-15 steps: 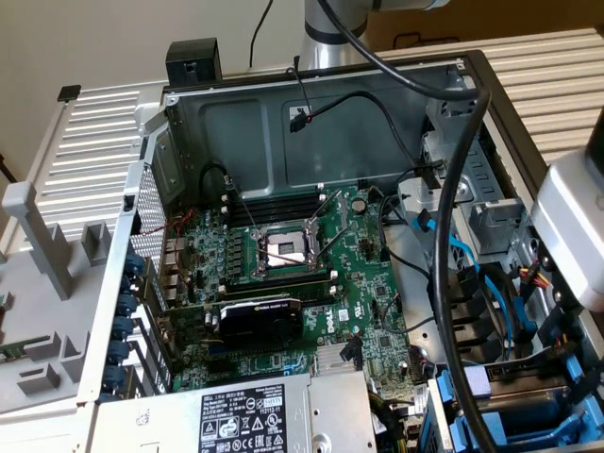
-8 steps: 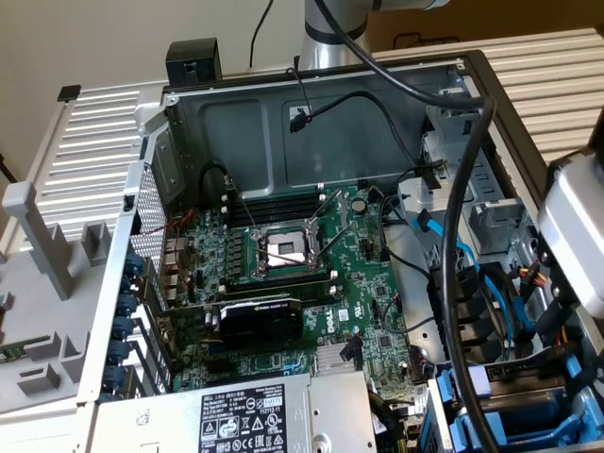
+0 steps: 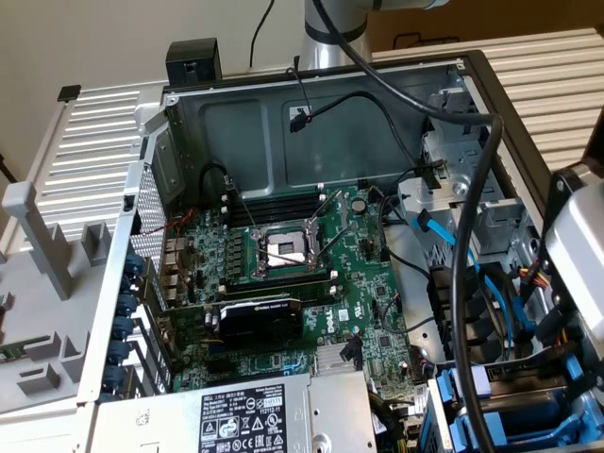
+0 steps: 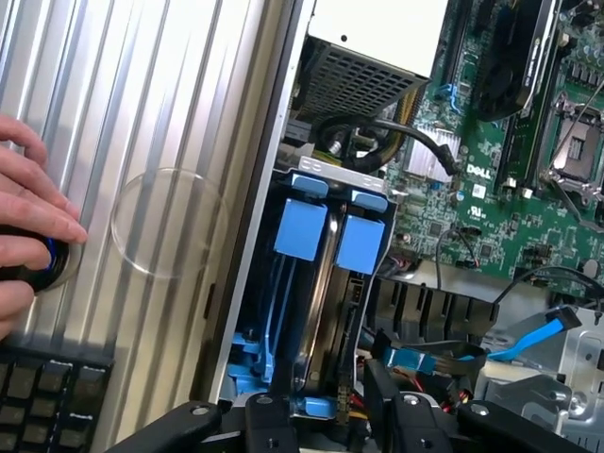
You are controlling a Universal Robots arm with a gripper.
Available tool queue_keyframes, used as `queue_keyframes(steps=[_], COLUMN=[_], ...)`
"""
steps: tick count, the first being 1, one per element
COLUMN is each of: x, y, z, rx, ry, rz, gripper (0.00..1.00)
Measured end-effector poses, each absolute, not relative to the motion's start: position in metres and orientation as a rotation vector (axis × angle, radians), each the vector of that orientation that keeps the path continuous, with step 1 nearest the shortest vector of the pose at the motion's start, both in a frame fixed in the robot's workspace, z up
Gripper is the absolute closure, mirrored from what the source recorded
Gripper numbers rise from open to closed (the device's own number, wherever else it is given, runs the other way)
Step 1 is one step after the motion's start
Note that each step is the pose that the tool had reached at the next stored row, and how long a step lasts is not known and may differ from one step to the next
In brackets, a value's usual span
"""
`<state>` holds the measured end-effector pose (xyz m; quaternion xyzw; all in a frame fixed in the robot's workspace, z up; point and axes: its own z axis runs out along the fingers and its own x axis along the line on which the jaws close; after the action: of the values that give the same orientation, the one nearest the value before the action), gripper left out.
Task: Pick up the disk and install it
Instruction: 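Insert the first disk wire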
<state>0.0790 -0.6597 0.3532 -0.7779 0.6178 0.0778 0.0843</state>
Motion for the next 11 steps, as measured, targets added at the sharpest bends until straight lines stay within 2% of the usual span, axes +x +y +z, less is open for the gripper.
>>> queue_keyframes(steps=[11], x=[0.0799], y=[-0.6666], z=[0.3473], rx=[-2.296], ry=[1.799], rz=[0.304], gripper=[0.57])
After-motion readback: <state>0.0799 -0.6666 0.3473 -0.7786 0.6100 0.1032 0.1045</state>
